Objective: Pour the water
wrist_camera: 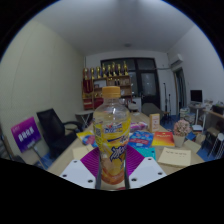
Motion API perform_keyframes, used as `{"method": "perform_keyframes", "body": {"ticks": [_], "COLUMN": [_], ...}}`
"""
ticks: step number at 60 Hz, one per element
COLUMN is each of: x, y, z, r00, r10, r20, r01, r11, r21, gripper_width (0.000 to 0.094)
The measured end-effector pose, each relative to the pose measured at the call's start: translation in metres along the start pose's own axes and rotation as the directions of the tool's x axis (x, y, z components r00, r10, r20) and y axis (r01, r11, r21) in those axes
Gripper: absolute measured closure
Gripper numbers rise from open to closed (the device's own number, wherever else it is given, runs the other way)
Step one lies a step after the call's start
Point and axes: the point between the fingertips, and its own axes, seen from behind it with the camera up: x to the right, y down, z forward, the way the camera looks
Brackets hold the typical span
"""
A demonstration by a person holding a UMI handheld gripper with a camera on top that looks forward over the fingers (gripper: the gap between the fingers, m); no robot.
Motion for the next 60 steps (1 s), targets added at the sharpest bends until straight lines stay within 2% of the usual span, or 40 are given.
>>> {"method": "perform_keyframes", "body": {"ticks": [6,11,12,13,17,18,23,28,33,34,39,41,49,60], "x": [0.031,0.042,0.042,0.044,0.05,0.046,0.05,0.047,0.039,0.038,0.025,0.023,0.014,-0.046], "y": [0.06,0.104,0.114,0.121,0.119,0.119,0.121,0.114,0.115,0.12,0.112,0.113,0.096,0.068], "z": [0.023,0.001,0.028,0.024,0.001,0.02,-0.001,0.005,0.017,-0.002,0.005,-0.025,-0.111,-0.236], "r00": [0.998,0.997,0.997,0.997,0.997,0.997,0.997,0.996,0.995,0.996,0.997,0.997,0.992,0.988], "r10": [-0.056,-0.076,-0.075,-0.072,-0.06,-0.062,-0.061,-0.06,-0.055,-0.053,-0.038,-0.038,-0.055,0.003], "r20": [-0.026,-0.022,-0.025,-0.028,-0.037,-0.036,-0.055,-0.072,-0.081,-0.077,-0.065,-0.066,-0.118,-0.154], "r01": [0.054,0.073,0.071,0.067,0.057,0.059,0.057,0.053,0.042,0.038,0.023,0.021,0.016,-0.057], "r11": [0.997,0.992,0.99,0.989,0.995,0.996,0.996,0.994,0.986,0.983,0.973,0.97,0.952,0.936], "r21": [-0.053,-0.107,-0.121,-0.13,-0.083,-0.072,-0.071,-0.096,-0.163,-0.181,-0.229,-0.242,-0.306,-0.347], "gripper_width": [0.0614,0.0613,0.0614,0.0625,0.0609,0.0608,0.0608,0.0518,0.0425,0.0385,0.016,0.0089,0.0105,0.0105]}}
